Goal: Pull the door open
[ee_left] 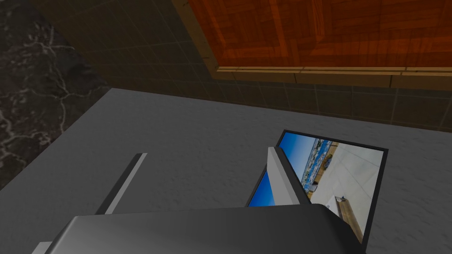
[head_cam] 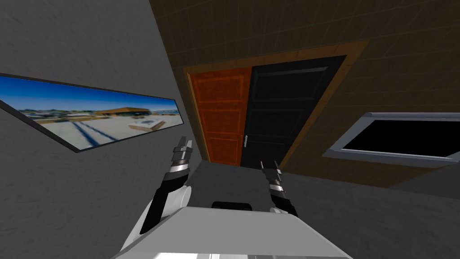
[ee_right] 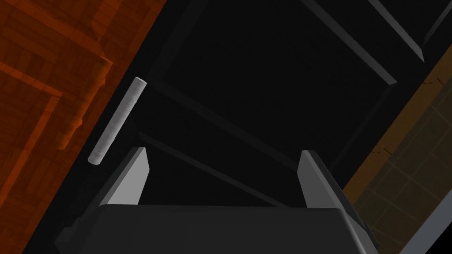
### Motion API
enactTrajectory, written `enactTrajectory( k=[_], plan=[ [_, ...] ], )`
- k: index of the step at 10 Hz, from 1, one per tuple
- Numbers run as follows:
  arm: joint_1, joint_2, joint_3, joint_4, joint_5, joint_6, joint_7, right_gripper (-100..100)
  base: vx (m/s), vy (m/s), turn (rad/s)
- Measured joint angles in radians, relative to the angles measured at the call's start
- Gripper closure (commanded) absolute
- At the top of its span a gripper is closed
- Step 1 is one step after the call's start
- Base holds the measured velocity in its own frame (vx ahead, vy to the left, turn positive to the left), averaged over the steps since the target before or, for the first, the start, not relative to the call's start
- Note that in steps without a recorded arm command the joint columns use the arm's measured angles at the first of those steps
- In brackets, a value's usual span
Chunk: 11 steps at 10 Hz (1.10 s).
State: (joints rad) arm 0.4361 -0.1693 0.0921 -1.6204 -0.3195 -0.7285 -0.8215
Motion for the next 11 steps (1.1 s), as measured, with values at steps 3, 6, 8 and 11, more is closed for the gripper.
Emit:
enactTrajectory(
  k=[3,6,8,11],
  plan=[
    [-0.005,-0.007,0.007,0.066,-0.016,-0.019,-0.069,-100,0.106,0.020,0.053],
    [-0.011,-0.013,0.011,0.120,-0.034,-0.026,-0.134,-100,0.105,0.011,0.056],
    [-0.010,-0.020,0.014,0.152,-0.046,-0.033,-0.179,-100,0.101,0.010,0.046],
    [-0.018,-0.028,0.016,0.205,-0.064,-0.041,-0.243,-100,0.107,0.020,0.051]
  ],
)
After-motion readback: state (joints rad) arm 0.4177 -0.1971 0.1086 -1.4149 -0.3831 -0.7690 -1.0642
